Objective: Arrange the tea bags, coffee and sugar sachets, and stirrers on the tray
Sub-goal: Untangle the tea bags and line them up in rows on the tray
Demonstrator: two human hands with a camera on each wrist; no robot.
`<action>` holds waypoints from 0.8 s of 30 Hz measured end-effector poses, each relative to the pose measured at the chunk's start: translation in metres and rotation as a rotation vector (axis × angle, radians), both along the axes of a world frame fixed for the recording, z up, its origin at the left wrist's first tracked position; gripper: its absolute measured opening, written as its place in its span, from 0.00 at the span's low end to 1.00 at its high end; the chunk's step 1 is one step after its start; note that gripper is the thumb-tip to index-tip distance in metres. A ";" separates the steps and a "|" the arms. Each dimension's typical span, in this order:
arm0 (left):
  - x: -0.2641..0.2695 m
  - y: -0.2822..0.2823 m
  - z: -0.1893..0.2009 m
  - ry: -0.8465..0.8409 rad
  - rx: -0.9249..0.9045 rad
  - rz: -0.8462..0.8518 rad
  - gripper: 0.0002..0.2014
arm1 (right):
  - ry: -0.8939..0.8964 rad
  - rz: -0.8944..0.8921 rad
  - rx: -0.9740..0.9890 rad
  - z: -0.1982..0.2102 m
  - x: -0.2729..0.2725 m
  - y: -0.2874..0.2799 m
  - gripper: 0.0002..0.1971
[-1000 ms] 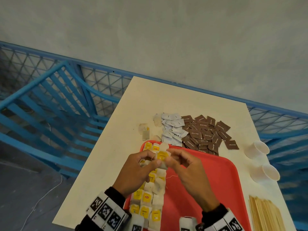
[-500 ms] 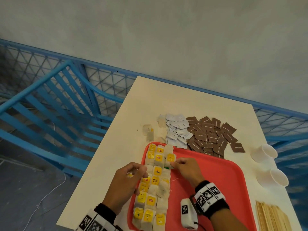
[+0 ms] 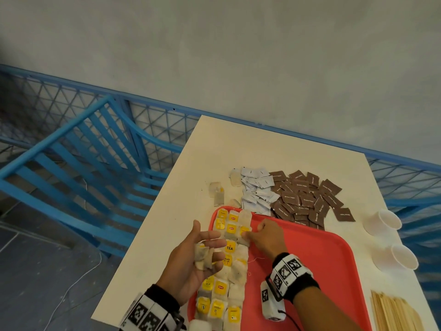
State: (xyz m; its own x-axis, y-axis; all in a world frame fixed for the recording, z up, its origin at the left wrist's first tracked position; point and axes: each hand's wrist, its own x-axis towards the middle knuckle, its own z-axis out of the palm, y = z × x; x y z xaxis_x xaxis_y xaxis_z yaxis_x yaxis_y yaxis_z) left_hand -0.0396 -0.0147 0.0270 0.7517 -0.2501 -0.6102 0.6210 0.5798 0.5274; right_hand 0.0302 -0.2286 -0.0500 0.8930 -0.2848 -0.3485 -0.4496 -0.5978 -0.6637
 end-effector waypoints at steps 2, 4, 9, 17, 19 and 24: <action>0.001 -0.002 0.005 0.012 -0.113 0.002 0.30 | -0.109 0.042 0.014 0.024 -0.004 -0.004 0.22; 0.001 -0.006 0.012 0.013 -0.192 -0.014 0.28 | -0.248 0.108 0.019 0.058 -0.018 -0.010 0.19; -0.005 -0.028 0.033 -0.006 -0.298 -0.083 0.17 | -0.499 0.438 0.032 0.147 -0.082 -0.010 0.14; -0.034 -0.066 0.046 -0.062 -0.337 -0.269 0.16 | -0.630 0.856 -0.433 0.145 -0.142 -0.014 0.27; -0.037 -0.070 0.044 -0.032 -0.341 -0.267 0.18 | -0.731 0.820 -0.432 0.136 -0.146 -0.018 0.18; -0.036 -0.073 0.055 0.063 -0.401 -0.102 0.17 | -0.917 0.506 -0.063 0.130 -0.152 -0.024 0.06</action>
State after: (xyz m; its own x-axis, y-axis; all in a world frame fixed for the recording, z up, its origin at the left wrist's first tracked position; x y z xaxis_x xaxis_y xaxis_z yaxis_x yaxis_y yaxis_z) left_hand -0.0758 -0.0879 0.0820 0.6748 -0.5486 -0.4937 0.7101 0.6650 0.2316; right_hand -0.1217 -0.2527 0.0801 0.8273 0.2014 0.5245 0.5219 -0.6209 -0.5849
